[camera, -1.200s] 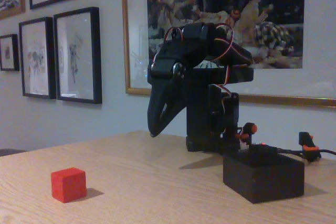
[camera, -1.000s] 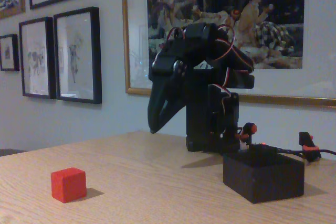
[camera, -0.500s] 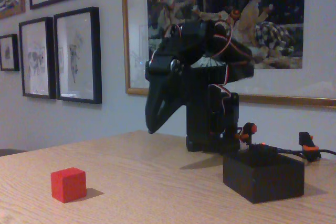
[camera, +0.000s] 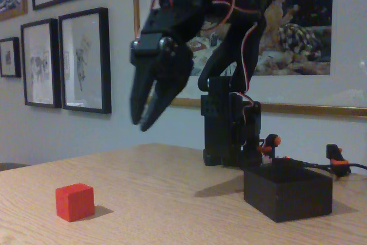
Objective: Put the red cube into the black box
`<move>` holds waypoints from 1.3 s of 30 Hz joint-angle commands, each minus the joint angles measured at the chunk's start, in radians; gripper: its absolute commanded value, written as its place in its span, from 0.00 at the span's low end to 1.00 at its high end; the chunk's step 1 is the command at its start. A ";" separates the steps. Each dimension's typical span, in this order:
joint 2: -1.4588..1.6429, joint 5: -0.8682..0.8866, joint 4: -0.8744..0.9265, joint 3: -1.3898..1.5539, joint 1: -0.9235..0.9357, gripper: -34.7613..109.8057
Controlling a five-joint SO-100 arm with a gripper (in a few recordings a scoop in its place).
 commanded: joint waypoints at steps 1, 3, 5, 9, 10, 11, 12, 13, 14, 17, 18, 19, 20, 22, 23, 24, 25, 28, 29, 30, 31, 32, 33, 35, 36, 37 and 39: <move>-0.106 -0.040 0.029 -0.121 -0.026 0.33; -0.163 -0.052 0.038 -0.163 -0.037 0.36; -0.206 -0.066 0.025 -0.179 -0.048 0.38; -0.285 -0.069 -0.014 -0.198 -0.060 0.41; -0.308 -0.069 -0.032 -0.201 -0.063 0.41; -0.334 -0.069 -0.052 -0.204 -0.066 0.41; -0.362 -0.072 -0.072 -0.212 -0.071 0.42; -0.390 -0.074 -0.087 -0.222 -0.075 0.42; -0.416 -0.077 -0.095 -0.235 -0.078 0.42; -0.477 -0.081 -0.110 -0.272 -0.080 0.42; -0.494 -0.081 -0.118 -0.279 -0.080 0.41; -0.506 -0.081 -0.129 -0.284 -0.081 0.41; -0.522 -0.081 -0.132 -0.291 -0.081 0.41; -0.558 -0.086 -0.133 -0.316 -0.086 0.41; -0.577 -0.086 -0.135 -0.324 -0.089 0.41; -0.592 -0.086 -0.141 -0.327 -0.091 0.41; -0.603 -0.086 -0.146 -0.330 -0.091 0.41; -0.632 -0.087 -0.149 -0.339 -0.092 0.41; -0.644 -0.087 -0.150 -0.344 -0.091 0.41; -0.655 -0.089 -0.152 -0.348 -0.089 0.41; -0.667 -0.091 -0.153 -0.354 -0.087 0.41; -0.680 -0.091 -0.153 -0.362 -0.087 0.41; -0.692 -0.092 -0.155 -0.367 -0.087 0.41; -0.712 -0.095 -0.158 -0.377 -0.087 0.41; -0.723 -0.097 -0.160 -0.383 -0.089 0.41; -0.735 -0.097 -0.160 -0.391 -0.091 0.41; -0.753 -0.098 -0.160 -0.405 -0.094 0.41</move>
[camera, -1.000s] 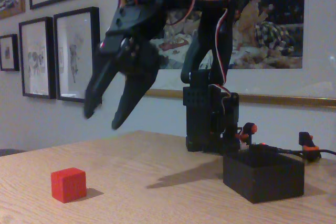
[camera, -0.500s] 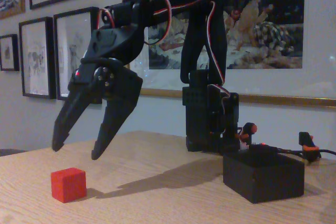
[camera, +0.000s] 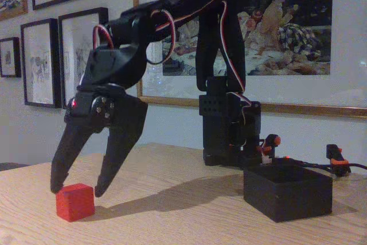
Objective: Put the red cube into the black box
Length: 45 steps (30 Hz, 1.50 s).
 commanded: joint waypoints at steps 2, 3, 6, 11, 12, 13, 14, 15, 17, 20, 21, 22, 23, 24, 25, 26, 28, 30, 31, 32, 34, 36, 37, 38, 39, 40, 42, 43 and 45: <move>-0.003 -0.017 0.006 -0.044 -0.028 0.41; -0.008 -0.015 0.006 -0.048 -0.032 0.41; -0.018 -0.008 0.003 -0.052 -0.041 0.39; -0.034 0.002 -0.002 -0.054 -0.048 0.36; -0.035 0.002 -0.005 -0.052 -0.046 0.36; -0.037 0.002 -0.006 -0.051 -0.044 0.36; -0.038 0.002 -0.006 -0.048 -0.044 0.35; -0.038 0.006 -0.008 -0.046 -0.043 0.34; -0.040 0.008 -0.009 -0.044 -0.040 0.32; -0.043 0.009 -0.009 -0.043 -0.038 0.30; -0.043 0.009 -0.011 -0.043 -0.037 0.30; -0.041 0.008 -0.011 -0.043 -0.037 0.30; -0.037 0.006 -0.011 -0.040 -0.037 0.30; -0.028 0.006 -0.005 -0.038 -0.037 0.29; -0.014 0.009 0.003 -0.038 -0.037 0.29; 0.003 0.011 0.014 -0.035 -0.040 0.28; 0.063 0.018 0.037 -0.021 -0.043 0.28; 0.144 0.029 0.069 -0.006 -0.044 0.27; 0.195 0.038 0.094 0.002 -0.041 0.27; 0.250 0.051 0.117 0.012 -0.037 0.27; 0.370 0.101 0.175 0.032 -0.020 0.27; 0.489 0.178 0.255 0.049 0.012 0.26; 0.545 0.224 0.298 0.058 0.035 0.26; 0.595 0.276 0.336 0.075 0.058 0.26; 0.643 0.336 0.362 0.094 0.081 0.25; 0.683 0.388 0.385 0.114 0.104 0.24; 0.744 0.474 0.420 0.153 0.147 0.22; 0.767 0.518 0.437 0.173 0.170 0.21; 0.808 0.618 0.479 0.210 0.224 0.18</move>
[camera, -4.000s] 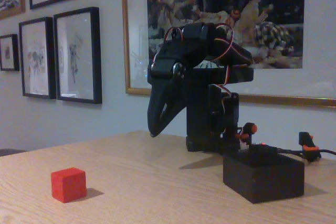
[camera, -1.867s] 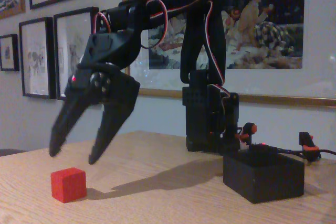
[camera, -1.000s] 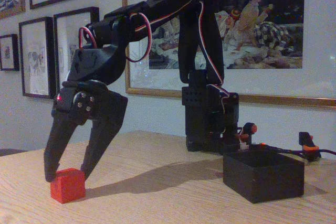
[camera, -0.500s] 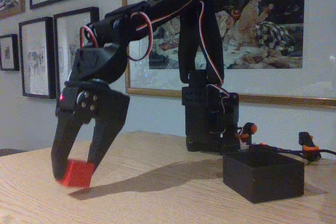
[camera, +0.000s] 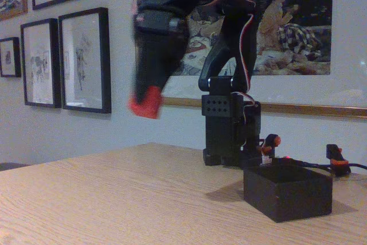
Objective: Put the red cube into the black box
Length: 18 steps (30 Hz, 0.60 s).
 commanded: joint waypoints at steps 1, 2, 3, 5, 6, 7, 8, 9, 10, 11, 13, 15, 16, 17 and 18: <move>0.103 0.172 0.075 0.058 0.095 0.17; 0.117 0.193 0.081 0.069 0.126 0.17; 0.132 0.210 0.086 0.081 0.161 0.16; 0.150 0.222 0.124 0.078 0.262 0.16; 0.153 0.221 0.138 0.074 0.319 0.16; 0.153 0.216 0.144 0.071 0.380 0.16; 0.152 0.207 0.141 0.072 0.436 0.16; 0.141 0.192 0.132 0.075 0.488 0.16; 0.123 0.169 0.120 0.074 0.529 0.16; 0.094 0.146 0.109 0.067 0.561 0.16; 0.040 0.106 0.092 0.061 0.607 0.15; 0.005 0.081 0.063 0.084 0.637 0.15; -0.008 0.071 0.043 0.103 0.650 0.15; -0.015 0.064 0.028 0.121 0.664 0.15; -0.020 0.058 0.015 0.137 0.678 0.15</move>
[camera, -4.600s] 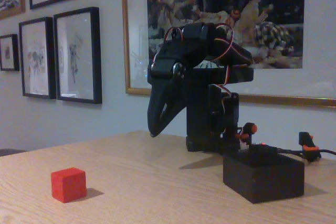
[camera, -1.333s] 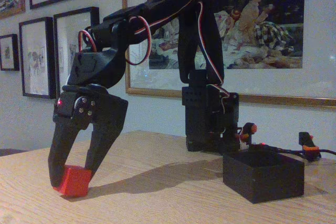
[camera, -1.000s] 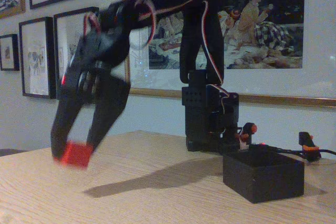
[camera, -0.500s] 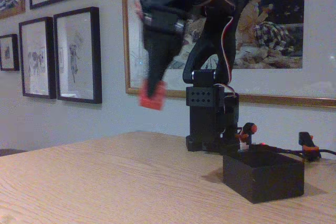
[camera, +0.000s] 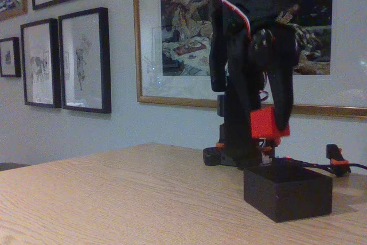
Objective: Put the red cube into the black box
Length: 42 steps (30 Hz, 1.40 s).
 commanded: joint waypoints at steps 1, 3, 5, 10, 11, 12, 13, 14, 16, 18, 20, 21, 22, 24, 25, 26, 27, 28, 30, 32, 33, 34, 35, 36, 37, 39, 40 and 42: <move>-0.017 -0.023 -0.038 0.035 0.064 0.15; -0.040 -0.035 -0.048 0.037 0.077 0.15; -0.052 -0.040 -0.058 0.041 0.077 0.15; -0.063 -0.057 -0.103 0.074 0.066 0.16; -0.067 -0.061 -0.114 0.078 0.066 0.16; -0.075 -0.067 -0.126 0.083 0.066 0.16; -0.083 -0.074 -0.137 0.086 0.066 0.16; -0.095 -0.078 -0.146 0.086 0.066 0.16; -0.123 -0.087 -0.153 0.081 0.064 0.16; -0.143 -0.101 -0.163 0.077 0.063 0.17; -0.160 -0.118 -0.176 0.080 0.060 0.19; -0.169 -0.132 -0.183 0.080 0.055 0.20; -0.175 -0.141 -0.187 0.081 0.051 0.21; -0.178 -0.155 -0.190 0.087 0.043 0.24; -0.179 -0.163 -0.190 0.086 0.040 0.25; -0.183 -0.166 -0.184 0.078 0.038 0.26; -0.183 -0.167 -0.176 0.069 0.037 0.26; -0.183 -0.172 -0.169 0.058 0.032 0.26; -0.183 -0.176 -0.156 0.038 0.020 0.27; -0.183 -0.176 -0.144 0.023 0.008 0.29; -0.189 -0.176 -0.137 0.015 0.005 0.31; -0.199 -0.176 -0.130 0.006 0.002 0.32; -0.212 -0.175 -0.126 -0.005 0.002 0.35; -0.224 -0.172 -0.121 -0.011 0.002 0.36; -0.236 -0.172 -0.118 -0.015 0.006 0.37; -0.255 -0.170 -0.117 -0.025 0.011 0.37; -0.256 -0.170 -0.118 -0.025 0.014 0.37; -0.249 -0.173 -0.126 -0.014 0.015 0.36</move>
